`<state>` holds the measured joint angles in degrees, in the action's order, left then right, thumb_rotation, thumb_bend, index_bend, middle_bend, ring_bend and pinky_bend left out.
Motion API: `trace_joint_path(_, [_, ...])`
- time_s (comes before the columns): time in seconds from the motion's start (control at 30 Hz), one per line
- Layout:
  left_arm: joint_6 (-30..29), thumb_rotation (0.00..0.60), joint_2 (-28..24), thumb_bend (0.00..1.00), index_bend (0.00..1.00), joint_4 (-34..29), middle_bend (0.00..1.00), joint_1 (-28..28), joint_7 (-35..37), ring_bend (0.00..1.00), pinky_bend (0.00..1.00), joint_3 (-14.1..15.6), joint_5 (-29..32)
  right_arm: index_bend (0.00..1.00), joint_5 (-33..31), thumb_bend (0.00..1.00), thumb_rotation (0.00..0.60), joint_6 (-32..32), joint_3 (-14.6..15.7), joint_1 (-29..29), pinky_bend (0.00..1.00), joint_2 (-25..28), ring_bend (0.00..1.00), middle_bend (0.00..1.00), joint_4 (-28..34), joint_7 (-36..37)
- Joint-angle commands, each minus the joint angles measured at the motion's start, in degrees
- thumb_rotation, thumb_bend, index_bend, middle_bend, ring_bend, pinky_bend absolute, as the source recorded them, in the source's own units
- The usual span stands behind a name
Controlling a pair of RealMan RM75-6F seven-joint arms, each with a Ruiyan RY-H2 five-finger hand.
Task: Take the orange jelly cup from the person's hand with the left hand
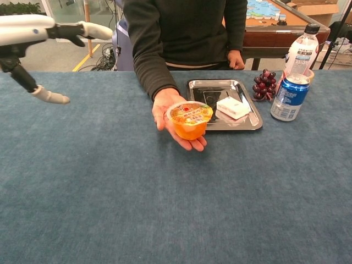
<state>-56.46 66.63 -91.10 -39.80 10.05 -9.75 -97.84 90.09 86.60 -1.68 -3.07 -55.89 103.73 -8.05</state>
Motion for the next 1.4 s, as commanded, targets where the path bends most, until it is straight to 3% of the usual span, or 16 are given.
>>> trace_joint_path(0.03, [5.1, 0.600, 2.3, 0.17, 0.00, 3.1, 0.00, -5.9, 3.0, 0.00, 0.08, -0.3, -2.0, 0.07, -0.1, 0.17, 0.600, 0.0, -0.1, 0.0, 0.08, 0.0, 0.00, 0.11, 0.2, -0.2])
trace_joint_path(0.57, [18.8, 0.600, 11.0, 0.17, 0.00, 9.8, 0.00, -20.3, 2.7, 0.00, 0.08, 0.2, 2.2, 0.07, -1.2, 0.17, 0.600, -1.2, -0.4, -0.5, 0.08, -0.4, 0.00, 0.11, -0.2, -0.2])
trace_joint_path(1.4, [30.0, 0.600, 19.2, 0.17, 0.00, 17.3, 0.00, -31.1, -3.5, 0.00, 0.08, -0.4, 13.6, 0.07, -2.0, 0.17, 0.600, -1.0, -0.3, 0.2, 0.08, -0.9, 0.00, 0.11, -2.9, 2.9])
